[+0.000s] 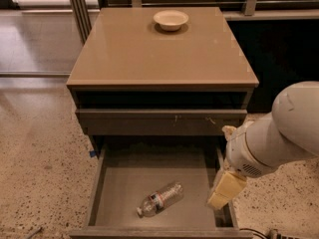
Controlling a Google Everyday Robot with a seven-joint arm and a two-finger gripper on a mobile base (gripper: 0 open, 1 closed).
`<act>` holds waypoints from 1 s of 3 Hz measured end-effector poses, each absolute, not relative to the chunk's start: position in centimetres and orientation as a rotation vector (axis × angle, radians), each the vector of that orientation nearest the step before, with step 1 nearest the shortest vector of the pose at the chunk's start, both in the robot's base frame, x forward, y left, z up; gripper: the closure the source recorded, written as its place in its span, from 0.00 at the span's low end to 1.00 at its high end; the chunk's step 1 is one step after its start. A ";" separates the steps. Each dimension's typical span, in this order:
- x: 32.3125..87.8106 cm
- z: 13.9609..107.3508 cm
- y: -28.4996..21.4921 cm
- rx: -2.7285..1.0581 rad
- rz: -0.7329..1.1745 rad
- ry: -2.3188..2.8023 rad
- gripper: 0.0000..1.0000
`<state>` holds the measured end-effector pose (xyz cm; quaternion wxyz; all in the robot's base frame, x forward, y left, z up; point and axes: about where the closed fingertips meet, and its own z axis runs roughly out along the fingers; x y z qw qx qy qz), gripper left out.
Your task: Pick water bottle from middle drawer and place on counter
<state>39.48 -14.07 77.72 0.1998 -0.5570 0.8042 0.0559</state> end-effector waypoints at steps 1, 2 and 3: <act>39.5 77.8 -14.0 -1.559 0.157 2.248 0.00; 39.4 76.4 -13.5 -1.569 0.155 2.257 0.00; 38.8 71.3 -12.3 -1.600 0.214 2.254 0.00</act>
Offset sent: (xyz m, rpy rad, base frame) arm -0.0021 0.0126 -0.0349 -0.0197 0.0261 0.0043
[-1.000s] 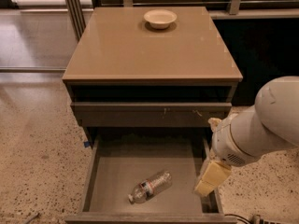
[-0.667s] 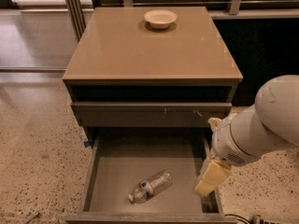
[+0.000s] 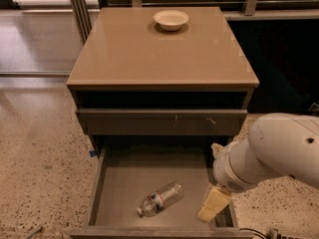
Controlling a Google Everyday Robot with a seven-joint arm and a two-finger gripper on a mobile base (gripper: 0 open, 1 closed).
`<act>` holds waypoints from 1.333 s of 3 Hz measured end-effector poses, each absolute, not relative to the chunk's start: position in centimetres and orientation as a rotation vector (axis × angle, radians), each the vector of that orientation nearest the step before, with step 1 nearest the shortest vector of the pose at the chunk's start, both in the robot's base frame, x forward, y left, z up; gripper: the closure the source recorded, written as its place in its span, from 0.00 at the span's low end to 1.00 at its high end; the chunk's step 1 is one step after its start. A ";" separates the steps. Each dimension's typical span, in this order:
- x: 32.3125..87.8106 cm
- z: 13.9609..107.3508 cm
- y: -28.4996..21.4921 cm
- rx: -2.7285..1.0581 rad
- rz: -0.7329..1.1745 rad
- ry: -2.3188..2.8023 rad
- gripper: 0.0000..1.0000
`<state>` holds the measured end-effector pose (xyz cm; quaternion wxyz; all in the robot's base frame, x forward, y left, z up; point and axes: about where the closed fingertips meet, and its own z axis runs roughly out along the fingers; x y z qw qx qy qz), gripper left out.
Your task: Pick water bottle from middle drawer and place on counter
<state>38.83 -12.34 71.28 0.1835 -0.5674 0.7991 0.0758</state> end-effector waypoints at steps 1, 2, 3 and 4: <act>39.9 62.6 -10.7 -1.514 0.316 2.234 0.00; 41.6 56.7 -8.7 -1.393 0.411 2.220 0.00; 43.1 56.0 -8.3 -1.332 0.401 2.196 0.00; 43.1 56.1 -8.4 -1.333 0.398 2.195 0.00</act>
Offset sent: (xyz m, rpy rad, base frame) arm 0.0933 0.0597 -0.2016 0.3762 -0.1515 -0.2214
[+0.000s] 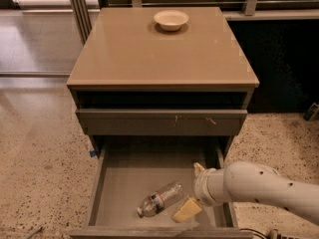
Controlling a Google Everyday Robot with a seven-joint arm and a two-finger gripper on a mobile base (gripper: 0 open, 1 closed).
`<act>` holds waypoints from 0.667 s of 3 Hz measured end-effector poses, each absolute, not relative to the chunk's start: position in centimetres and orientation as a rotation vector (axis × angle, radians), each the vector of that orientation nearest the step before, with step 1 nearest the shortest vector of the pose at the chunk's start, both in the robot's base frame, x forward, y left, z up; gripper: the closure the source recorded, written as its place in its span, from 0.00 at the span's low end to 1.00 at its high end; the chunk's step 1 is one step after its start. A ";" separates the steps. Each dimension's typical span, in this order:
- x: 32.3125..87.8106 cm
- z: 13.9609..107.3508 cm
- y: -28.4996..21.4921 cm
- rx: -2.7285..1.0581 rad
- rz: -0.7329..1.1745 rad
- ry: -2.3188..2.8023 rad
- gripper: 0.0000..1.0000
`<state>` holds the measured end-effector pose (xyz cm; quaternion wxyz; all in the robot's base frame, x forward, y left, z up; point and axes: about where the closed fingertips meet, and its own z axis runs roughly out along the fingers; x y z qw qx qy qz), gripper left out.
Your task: Pick water bottle from middle drawer and place on counter
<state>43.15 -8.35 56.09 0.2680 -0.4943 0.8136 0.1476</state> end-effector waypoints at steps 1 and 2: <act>44.6 55.3 -7.1 -1.411 0.417 2.135 0.00; 46.9 54.3 -5.6 -1.503 0.437 2.050 0.00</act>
Offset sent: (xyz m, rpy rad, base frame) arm 0.0669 0.0441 -0.0297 0.0232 -0.0850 0.2675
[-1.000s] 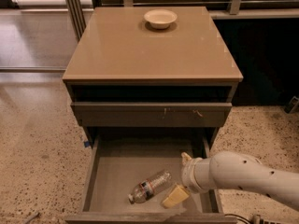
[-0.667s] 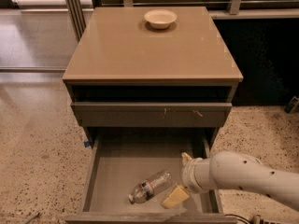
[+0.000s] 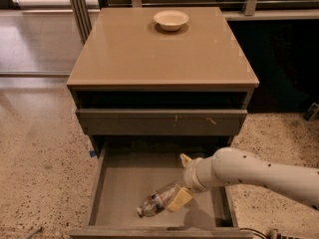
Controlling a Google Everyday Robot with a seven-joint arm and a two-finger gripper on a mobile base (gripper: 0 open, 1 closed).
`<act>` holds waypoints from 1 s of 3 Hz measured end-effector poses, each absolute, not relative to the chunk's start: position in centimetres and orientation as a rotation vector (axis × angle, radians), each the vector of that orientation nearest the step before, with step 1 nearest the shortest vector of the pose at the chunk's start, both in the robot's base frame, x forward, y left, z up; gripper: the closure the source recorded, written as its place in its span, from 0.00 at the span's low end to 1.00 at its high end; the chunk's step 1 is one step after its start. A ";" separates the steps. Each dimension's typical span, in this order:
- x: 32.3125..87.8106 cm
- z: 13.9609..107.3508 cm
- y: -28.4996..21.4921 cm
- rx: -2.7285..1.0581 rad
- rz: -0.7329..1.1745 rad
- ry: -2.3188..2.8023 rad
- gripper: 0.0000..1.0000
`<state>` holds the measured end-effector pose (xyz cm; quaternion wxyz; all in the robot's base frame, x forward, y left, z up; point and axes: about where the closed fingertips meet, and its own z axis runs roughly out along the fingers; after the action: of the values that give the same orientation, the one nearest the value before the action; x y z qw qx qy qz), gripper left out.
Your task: Pick water bottle from middle drawer and place on counter
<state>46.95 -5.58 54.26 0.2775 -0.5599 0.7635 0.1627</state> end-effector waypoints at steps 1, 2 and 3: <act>49.2 52.5 -4.7 -1.592 0.460 1.980 0.00; 49.4 50.2 -5.1 -1.580 0.464 1.985 0.00; 48.6 46.6 -4.4 -1.579 0.498 2.004 0.00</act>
Offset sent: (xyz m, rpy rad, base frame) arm 0.0186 -0.0029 -0.0765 0.0128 -0.0063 0.0449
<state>48.64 -4.43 46.63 0.2677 -0.5853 0.7427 0.1847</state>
